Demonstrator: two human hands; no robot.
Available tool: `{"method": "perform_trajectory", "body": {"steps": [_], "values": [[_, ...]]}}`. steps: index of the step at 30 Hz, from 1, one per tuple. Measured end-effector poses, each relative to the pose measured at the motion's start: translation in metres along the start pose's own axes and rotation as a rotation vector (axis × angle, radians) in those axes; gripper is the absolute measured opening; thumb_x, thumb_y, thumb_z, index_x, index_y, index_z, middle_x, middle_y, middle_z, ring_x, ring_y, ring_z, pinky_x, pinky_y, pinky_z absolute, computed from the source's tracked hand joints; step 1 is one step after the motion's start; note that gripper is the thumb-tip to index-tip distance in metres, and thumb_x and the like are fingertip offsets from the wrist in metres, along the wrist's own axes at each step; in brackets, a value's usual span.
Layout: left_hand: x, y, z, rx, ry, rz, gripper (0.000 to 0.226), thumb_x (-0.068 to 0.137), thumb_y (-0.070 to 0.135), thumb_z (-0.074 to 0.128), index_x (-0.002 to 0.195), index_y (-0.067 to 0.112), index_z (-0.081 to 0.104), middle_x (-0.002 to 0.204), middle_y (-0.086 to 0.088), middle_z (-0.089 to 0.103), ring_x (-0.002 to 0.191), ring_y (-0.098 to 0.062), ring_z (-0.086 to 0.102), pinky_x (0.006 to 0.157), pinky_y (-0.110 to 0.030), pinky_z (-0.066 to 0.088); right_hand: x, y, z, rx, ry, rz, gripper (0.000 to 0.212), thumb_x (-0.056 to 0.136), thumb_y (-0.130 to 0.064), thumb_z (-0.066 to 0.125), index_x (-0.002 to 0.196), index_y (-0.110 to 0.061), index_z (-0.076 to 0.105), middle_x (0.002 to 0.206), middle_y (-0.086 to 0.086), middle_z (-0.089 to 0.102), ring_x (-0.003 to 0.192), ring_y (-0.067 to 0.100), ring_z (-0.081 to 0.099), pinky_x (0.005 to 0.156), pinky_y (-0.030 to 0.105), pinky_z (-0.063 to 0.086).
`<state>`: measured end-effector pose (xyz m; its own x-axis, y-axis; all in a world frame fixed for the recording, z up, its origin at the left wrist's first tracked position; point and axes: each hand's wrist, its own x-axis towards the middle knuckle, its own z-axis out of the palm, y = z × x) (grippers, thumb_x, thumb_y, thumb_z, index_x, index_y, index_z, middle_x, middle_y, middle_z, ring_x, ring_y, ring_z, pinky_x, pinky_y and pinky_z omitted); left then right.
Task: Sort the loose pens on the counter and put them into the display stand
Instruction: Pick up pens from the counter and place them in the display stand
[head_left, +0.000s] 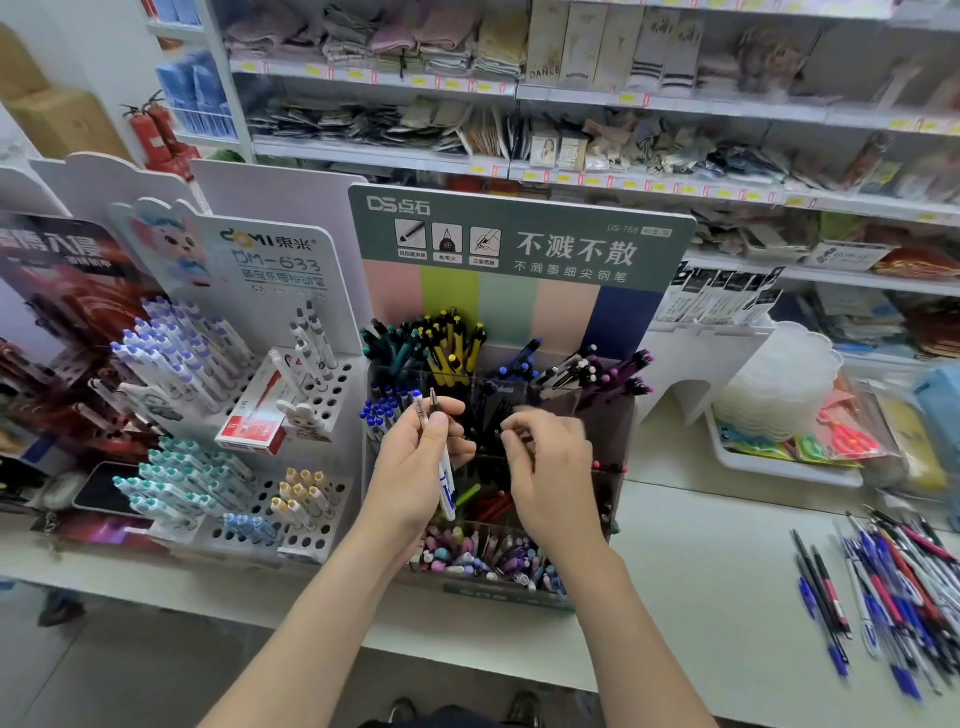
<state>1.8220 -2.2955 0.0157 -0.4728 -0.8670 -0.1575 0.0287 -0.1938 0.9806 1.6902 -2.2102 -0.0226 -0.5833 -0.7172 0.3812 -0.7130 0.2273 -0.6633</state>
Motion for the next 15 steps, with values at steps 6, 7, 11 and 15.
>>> {"method": "perform_trajectory", "body": {"steps": [6, 7, 11, 15], "values": [[-0.004, -0.001, -0.001, 0.072, -0.03, 0.001, 0.03, 0.115, 0.019, 0.043, 0.126, 0.023, 0.07, 0.098, -0.002, 0.071, 0.091, -0.018, 0.07, 0.091, -0.035, 0.06, 0.0, 0.006, 0.001, 0.005, 0.081, -0.12, 0.029, 0.102, -0.017, 0.07, 0.131, -0.019, 0.073, 0.109, -0.007, 0.072, 0.099, 0.015, 0.055, 0.082, 0.039, 0.053], [-0.005, 0.0, 0.0, 0.087, -0.046, 0.001, 0.03, 0.115, 0.018, 0.042, 0.127, 0.022, 0.07, 0.097, -0.002, 0.071, 0.088, -0.016, 0.067, 0.087, -0.033, 0.06, -0.001, 0.006, 0.003, -0.1, 0.063, -0.127, 0.025, 0.105, -0.024, 0.065, 0.128, -0.021, 0.075, 0.114, -0.006, 0.072, 0.101, 0.018, 0.053, 0.081, 0.042, 0.051], [-0.005, 0.005, 0.005, 0.151, -0.125, -0.018, 0.03, 0.113, 0.016, 0.041, 0.125, 0.014, 0.069, 0.091, 0.007, 0.065, 0.076, -0.018, 0.047, 0.074, -0.03, 0.047, -0.007, -0.002, 0.004, -0.293, -0.016, -0.031, 0.04, 0.109, -0.044, 0.043, 0.139, -0.032, 0.066, 0.135, 0.001, 0.054, 0.109, 0.024, 0.043, 0.085, 0.041, 0.041], [-0.011, 0.012, 0.01, 0.339, -0.359, 0.025, 0.032, 0.116, 0.024, 0.039, 0.139, 0.028, 0.061, 0.096, 0.026, 0.067, 0.085, 0.006, 0.06, 0.08, -0.015, 0.049, -0.001, -0.024, -0.022, 0.297, -0.035, 0.025, 0.029, 0.106, -0.038, 0.06, 0.131, -0.03, 0.072, 0.119, -0.011, 0.057, 0.116, 0.011, 0.057, 0.098, 0.026, 0.046]]}}
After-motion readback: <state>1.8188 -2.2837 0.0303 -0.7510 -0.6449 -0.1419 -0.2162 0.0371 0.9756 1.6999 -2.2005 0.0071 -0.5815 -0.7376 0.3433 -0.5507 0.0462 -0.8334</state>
